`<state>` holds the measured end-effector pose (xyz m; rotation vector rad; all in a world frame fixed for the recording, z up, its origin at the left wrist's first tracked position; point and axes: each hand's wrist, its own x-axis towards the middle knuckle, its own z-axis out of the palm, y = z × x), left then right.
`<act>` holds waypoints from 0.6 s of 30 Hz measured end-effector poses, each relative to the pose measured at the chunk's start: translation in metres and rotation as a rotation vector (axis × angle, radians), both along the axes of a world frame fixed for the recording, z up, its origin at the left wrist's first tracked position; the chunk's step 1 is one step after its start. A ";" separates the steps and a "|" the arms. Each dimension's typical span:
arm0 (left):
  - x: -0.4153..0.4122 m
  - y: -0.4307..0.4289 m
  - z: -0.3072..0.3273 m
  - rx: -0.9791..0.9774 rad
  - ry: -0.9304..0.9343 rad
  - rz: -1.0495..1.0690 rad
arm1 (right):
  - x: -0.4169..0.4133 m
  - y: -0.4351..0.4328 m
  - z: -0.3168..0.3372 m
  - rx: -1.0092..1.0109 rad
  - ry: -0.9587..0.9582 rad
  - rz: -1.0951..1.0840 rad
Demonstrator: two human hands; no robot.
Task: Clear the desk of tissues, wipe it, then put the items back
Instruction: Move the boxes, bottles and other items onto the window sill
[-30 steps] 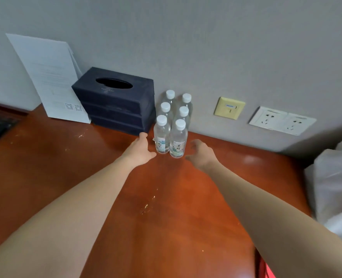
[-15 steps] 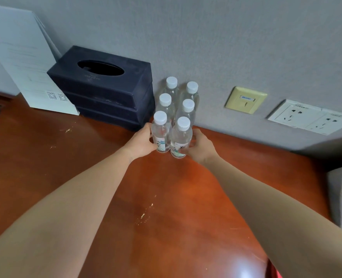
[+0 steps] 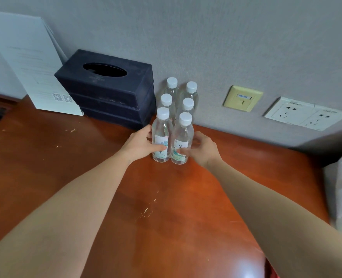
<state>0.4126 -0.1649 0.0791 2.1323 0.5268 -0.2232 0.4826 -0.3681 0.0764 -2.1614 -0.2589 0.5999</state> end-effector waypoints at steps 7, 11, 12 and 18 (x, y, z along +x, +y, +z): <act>-0.028 -0.017 0.047 0.001 -0.051 -0.014 | -0.024 -0.017 0.041 0.090 -0.031 -0.026; -0.049 -0.035 0.079 -0.003 -0.108 -0.051 | -0.050 -0.037 0.070 0.113 -0.085 -0.072; -0.055 -0.040 0.086 -0.004 -0.120 -0.065 | -0.058 -0.043 0.077 0.117 -0.095 -0.084; -0.088 -0.075 0.123 -0.052 -0.200 -0.138 | -0.105 -0.087 0.115 0.130 -0.151 -0.192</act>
